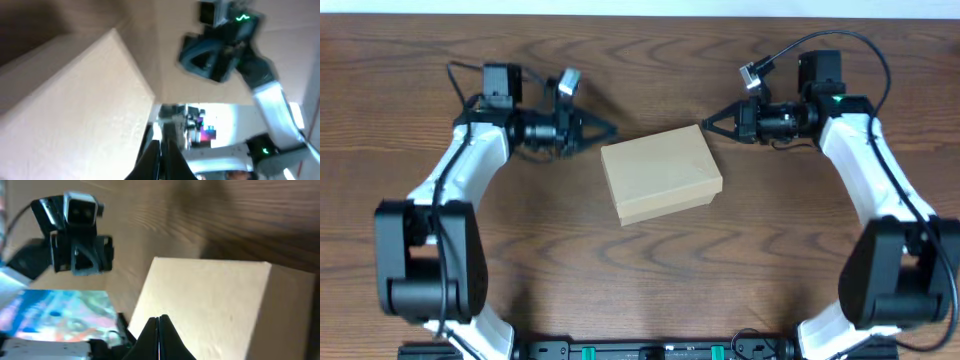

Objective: Pack container

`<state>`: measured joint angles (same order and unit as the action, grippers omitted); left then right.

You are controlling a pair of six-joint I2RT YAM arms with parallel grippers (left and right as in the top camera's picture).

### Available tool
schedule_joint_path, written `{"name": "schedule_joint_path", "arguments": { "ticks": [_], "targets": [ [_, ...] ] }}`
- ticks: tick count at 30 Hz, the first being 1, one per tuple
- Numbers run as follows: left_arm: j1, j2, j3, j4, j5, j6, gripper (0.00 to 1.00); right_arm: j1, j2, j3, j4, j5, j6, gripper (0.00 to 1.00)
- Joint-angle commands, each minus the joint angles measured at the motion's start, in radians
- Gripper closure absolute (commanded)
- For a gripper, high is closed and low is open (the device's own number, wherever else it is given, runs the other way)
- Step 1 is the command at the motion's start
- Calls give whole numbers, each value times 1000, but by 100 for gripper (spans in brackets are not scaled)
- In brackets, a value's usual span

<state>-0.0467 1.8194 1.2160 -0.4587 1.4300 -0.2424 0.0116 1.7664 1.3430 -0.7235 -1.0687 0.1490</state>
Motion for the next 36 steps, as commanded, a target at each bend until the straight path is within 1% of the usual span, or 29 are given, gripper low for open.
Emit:
{"name": "schedule_joint_path", "arguments": {
  "ticks": [1, 3, 5, 6, 8, 10, 11, 12, 13, 14, 16, 17, 18, 21, 22, 25, 33, 36],
  "targets": [
    [3, -57, -6, -200, -190, 367, 95, 16, -69, -2, -56, 145, -129, 99],
    [10, -76, -6, -308, -220, 447, 94, 41, -98, -2, -106, 332, -140, 99],
    [19, -90, -6, -367, -268, 471, 94, 78, -122, -2, -145, 506, -152, 99],
    [27, -101, -6, -389, -321, 482, 94, 102, -134, -2, -160, 588, -167, 99],
    [37, -129, -6, -414, -448, 482, 94, 138, -154, -2, -171, 642, -205, 99],
    [50, -167, 1, -437, -594, 480, 92, 168, -177, -2, -165, 643, -233, 98],
    [55, -187, 7, -446, -674, 468, 69, 180, -187, 0, -162, 644, -242, 96],
    [62, -213, 15, -451, -766, 451, 60, 191, -198, 4, -164, 646, -259, 94],
    [68, -236, 23, -455, -836, 439, 53, 201, -206, 10, -172, 654, -272, 94],
    [73, -259, 31, -458, -894, 436, 52, 211, -211, 22, -190, 669, -287, 93],
    [79, -311, 44, -463, -1009, 436, 43, 233, -214, 53, -239, 716, -302, 92],
    [81, -332, 49, -465, -1054, 434, 28, 246, -214, 69, -263, 737, -311, 92],
    [81, -360, 51, -464, -1124, 413, 25, 264, -214, 82, -285, 759, -324, 93],
    [81, -422, 51, -466, -1258, 389, 25, 315, -214, 110, -329, 837, -327, 94],
    [81, -444, 51, -468, -1299, 378, 22, 338, -214, 117, -336, 866, -327, 95],
    [81, -485, 51, -469, -1382, 338, 20, 393, -214, 133, -331, 913, -327, 98],
    [81, -519, 51, -484, -1459, 304, 25, 512, -212, 144, -290, 927, -338, 99],
    [81, -519, 51, -483, -1464, 302, 24, 552, -210, 144, -292, 935, -338, 99]
  ]
}}
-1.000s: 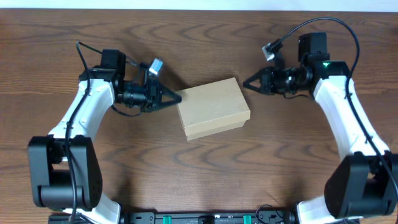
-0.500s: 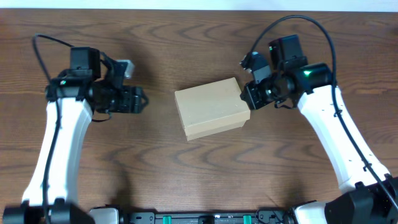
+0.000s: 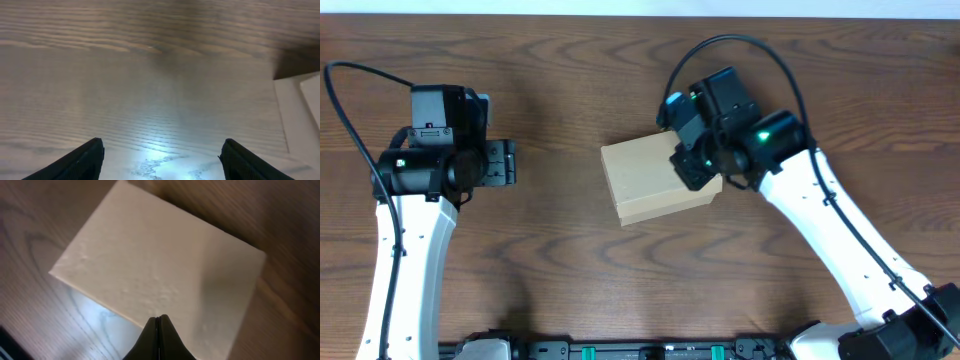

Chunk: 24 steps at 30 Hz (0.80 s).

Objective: Pack container

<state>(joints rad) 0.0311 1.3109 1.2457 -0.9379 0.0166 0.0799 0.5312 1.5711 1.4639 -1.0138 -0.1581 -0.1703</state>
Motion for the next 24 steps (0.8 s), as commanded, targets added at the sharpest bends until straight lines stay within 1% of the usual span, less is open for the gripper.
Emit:
{"name": "schedule_joint_path", "arguments": {
  "ticks": [1, 12, 24],
  "targets": [
    [3, -11, 21, -4, -51, -21, 24, 42, -14, 23, -2, 27, -18, 99],
    [3, -11, 21, -4, -50, -21, 23, 65, -5, 17, -49, 57, -18, 99],
    [3, -11, 21, -4, -50, -21, 23, 66, 115, 17, -70, 53, -19, 99]
  ]
}}
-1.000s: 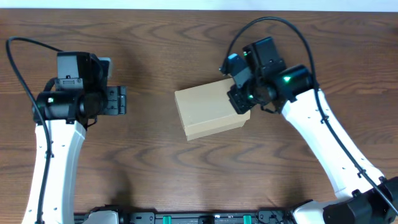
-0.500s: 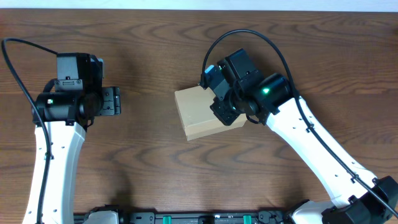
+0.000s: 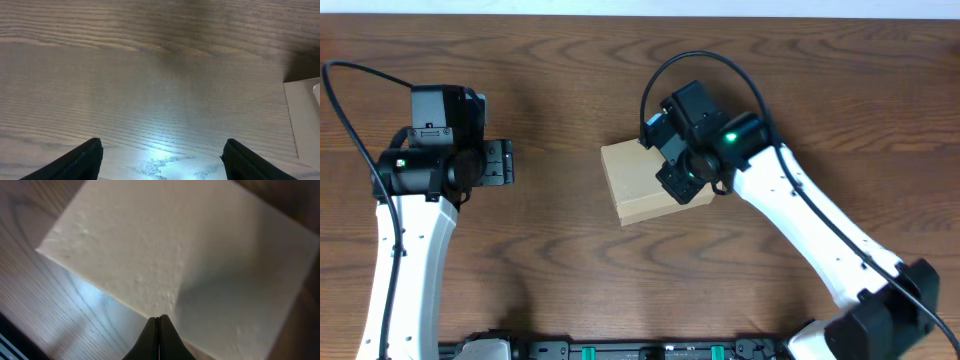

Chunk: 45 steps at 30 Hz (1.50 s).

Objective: Pack container

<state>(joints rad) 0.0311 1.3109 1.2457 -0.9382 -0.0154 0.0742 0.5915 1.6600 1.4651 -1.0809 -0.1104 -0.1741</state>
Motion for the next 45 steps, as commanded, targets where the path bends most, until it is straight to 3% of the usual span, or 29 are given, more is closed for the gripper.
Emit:
{"name": "schedule_joint_path", "arguments": {
  "ticks": [1, 22, 28, 32, 36, 39, 41, 43, 45],
  "targets": [
    [3, -11, 21, -4, -18, -15, 23, 6, 32, 16, -3, 6, -15, 99],
    [3, -11, 21, -5, -18, -14, 23, 6, 258, 11, 34, -8, -14, 99],
    [3, -11, 21, -12, -18, -14, 23, 6, 260, 11, 43, -10, -14, 99],
    [3, -11, 21, -12, -18, -14, 22, 2, 224, 20, 65, -9, -9, 93],
    [3, -11, 21, -11, -18, -14, 21, -21, 163, 50, 146, 55, 89, 85],
    [3, -11, 22, -9, -18, -9, 19, -56, 113, 94, 190, 198, 180, 85],
    [3, -12, 30, -6, -23, -7, 13, -82, 84, 125, 209, 269, 185, 68],
    [3, -12, 48, -2, -44, -8, 13, -111, 58, 153, 224, 333, 185, 58],
    [4, -12, 74, 10, -52, -8, 6, -151, 30, 170, 262, 378, 185, 37]
  ]
}}
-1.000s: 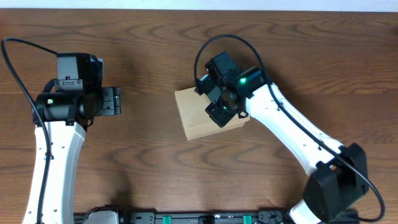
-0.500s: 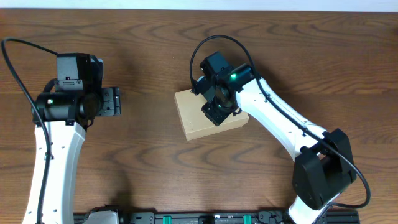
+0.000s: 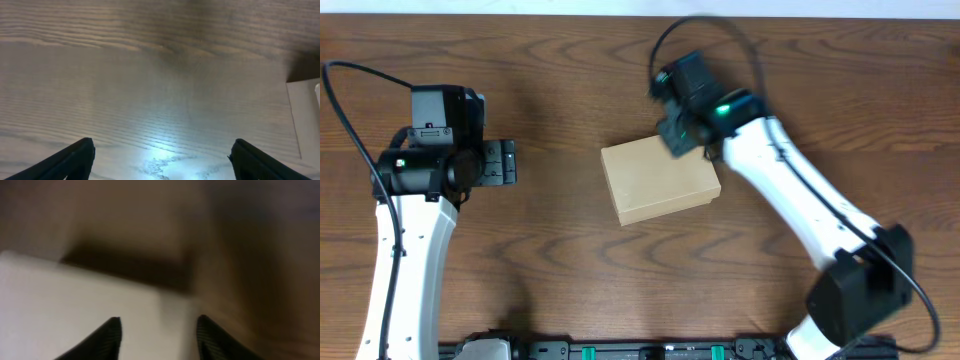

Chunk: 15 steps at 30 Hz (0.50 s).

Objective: Pack container

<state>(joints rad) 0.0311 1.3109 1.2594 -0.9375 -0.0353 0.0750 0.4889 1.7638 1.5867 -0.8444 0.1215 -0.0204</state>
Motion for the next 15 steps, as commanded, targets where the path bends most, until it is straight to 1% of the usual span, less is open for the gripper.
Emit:
{"name": "schedule_joint_path", "arguments": {
  "ticks": [1, 2, 4, 6, 7, 9, 10, 12, 13, 14, 15],
  "targets": [
    [4, -12, 76, 20, -42, -8, 5, -74, -90, 50, 51, 159, 31, 24],
    [5, -12, 91, 35, -58, -7, 5, -105, -106, 50, 72, 160, 31, 17],
    [11, -17, 108, 62, -72, 8, 5, -160, -134, 50, 87, 155, 31, 11],
    [27, -29, 113, 90, -56, 31, 5, -229, -166, 50, 93, 104, 21, 4],
    [44, -39, 113, 101, -18, 53, 5, -272, -183, 49, 92, 42, 4, 4],
    [88, -61, 113, 107, 80, 85, 5, -356, -213, 49, 76, -115, -46, 7],
    [118, -72, 113, 105, 129, 94, 5, -402, -227, 49, 59, -182, -71, 10],
    [192, -94, 112, 103, 247, 117, 5, -485, -249, 47, 17, -249, -88, 16],
    [225, -102, 111, 102, 297, 123, 5, -516, -258, 46, -10, -270, -102, 20],
    [253, -110, 111, 98, 333, 132, 5, -540, -267, 44, -43, -280, -121, 25],
    [275, -116, 110, 92, 343, 132, 5, -558, -278, 38, -77, -279, -140, 27]
  ]
}}
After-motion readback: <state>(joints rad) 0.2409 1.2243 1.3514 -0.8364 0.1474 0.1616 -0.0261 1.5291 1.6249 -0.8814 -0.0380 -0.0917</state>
